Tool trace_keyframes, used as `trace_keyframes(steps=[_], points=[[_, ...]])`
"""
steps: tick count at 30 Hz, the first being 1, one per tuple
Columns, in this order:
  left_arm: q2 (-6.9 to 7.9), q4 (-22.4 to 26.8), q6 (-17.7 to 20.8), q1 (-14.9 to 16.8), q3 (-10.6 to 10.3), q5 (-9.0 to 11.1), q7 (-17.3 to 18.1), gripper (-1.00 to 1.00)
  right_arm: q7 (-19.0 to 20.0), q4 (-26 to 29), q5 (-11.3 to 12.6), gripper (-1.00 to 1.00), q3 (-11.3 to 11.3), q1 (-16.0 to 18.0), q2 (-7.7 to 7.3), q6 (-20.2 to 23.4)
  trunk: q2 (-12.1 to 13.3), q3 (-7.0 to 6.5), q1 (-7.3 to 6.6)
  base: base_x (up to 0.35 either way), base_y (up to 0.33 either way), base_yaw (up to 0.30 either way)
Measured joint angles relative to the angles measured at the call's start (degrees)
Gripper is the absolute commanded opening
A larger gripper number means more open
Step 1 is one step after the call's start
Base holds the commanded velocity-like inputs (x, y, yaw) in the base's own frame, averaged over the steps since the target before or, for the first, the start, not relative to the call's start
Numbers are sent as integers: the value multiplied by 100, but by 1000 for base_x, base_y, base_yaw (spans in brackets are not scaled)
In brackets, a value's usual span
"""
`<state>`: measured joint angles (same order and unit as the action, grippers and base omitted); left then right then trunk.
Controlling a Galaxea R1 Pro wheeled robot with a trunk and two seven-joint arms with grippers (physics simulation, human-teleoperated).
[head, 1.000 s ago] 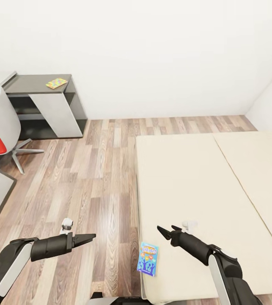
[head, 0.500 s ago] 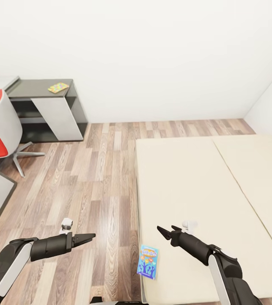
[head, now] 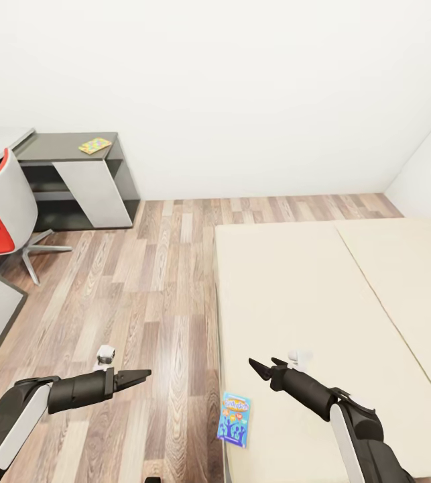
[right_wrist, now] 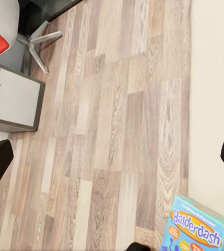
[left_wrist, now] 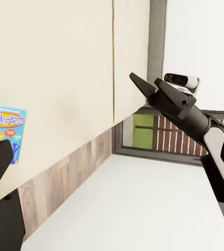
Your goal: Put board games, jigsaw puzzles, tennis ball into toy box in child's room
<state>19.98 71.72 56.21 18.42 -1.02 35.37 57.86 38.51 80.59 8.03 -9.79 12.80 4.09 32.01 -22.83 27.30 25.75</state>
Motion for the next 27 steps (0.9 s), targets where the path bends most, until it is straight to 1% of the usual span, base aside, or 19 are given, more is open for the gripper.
trace_keyframes(steps=[27], points=[[1, 0, 9, 29, 13, 0, 2, 100, 72, 7, 9, 100, -9, 0, -2, 12, 0, -257, 0, 0, 0, 0]])
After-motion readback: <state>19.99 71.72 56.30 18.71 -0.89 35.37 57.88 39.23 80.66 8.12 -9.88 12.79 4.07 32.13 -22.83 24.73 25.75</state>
